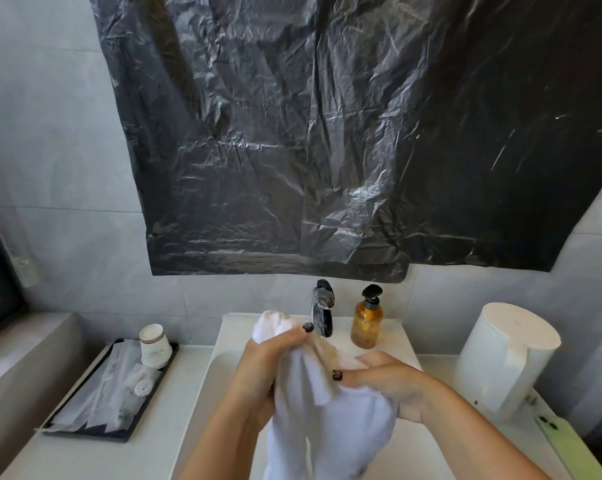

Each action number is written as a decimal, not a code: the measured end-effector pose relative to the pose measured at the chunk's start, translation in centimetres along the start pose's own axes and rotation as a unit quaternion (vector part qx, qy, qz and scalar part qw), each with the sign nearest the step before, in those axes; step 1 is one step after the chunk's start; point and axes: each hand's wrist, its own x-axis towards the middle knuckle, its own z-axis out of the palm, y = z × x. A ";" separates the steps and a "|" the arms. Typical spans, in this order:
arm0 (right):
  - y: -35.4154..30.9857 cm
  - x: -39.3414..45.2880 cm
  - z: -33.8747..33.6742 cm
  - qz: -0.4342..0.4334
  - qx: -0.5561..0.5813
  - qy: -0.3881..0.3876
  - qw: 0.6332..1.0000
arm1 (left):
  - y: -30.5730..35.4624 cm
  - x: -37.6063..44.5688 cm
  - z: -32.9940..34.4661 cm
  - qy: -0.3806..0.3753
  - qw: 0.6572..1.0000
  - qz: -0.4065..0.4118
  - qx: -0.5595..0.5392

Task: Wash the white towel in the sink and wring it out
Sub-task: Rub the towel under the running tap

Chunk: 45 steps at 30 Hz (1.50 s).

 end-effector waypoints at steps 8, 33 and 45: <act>-2.1 0.2 -0.4 -0.171 0.004 0.276 0.946 | -1.5 -0.3 -0.5 0.073 0.968 0.043 0.237; 15.0 11.3 3.4 0.011 -0.573 0.083 0.815 | -18.7 7.3 -5.9 -0.189 0.551 -0.084 0.809; 15.7 14.0 2.2 0.060 -0.583 0.031 0.810 | -18.4 11.3 -6.6 -0.265 0.530 -0.073 0.802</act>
